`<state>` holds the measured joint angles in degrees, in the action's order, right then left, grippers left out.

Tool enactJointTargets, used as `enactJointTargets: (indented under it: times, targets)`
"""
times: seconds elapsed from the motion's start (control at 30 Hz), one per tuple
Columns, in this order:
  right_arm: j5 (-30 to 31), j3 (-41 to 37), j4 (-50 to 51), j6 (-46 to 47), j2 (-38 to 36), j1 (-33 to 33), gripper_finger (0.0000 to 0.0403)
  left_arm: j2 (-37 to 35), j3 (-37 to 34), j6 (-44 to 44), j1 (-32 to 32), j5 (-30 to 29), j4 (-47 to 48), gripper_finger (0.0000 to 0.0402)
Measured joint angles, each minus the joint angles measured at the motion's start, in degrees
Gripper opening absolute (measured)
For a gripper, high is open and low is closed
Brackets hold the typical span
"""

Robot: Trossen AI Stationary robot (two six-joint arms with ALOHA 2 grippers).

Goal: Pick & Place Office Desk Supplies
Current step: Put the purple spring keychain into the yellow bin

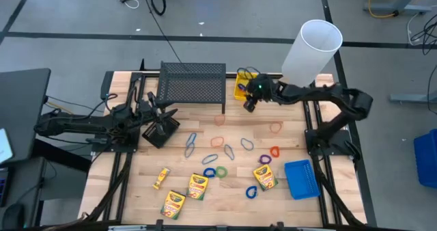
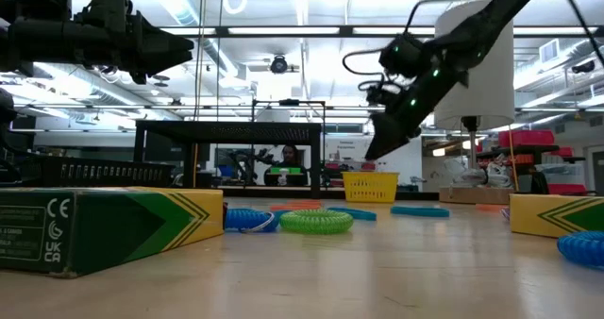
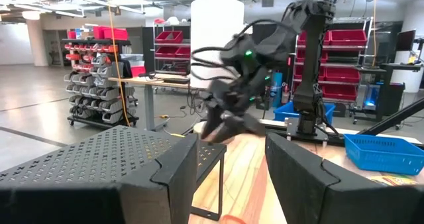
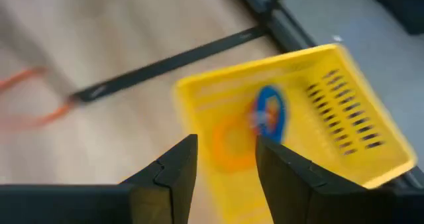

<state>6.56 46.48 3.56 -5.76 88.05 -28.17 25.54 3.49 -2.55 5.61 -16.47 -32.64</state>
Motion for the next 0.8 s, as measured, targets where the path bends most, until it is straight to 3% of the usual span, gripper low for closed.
enactJointTargets:
  times: [0.33, 0.6, 0.8]
  targets:
    - [-0.51, 0.02, 24.51, 3.17, -8.98, 13.58, 0.0162, 0.0, 0.0, 0.0, 0.0, 0.0, 0.02, 0.0181]
    - [-4.77, 0.02, 34.97, 9.76, -8.36, 21.63, 0.0163, 0.0, 0.0, 0.02, -0.02, 0.0, 0.04, 0.0181]
    - [-10.35, 0.02, 37.35, 12.2, -8.31, 27.36, 0.0163, 0.0, 0.0, 0.02, 0.0, 0.0, 0.8, 0.0181]
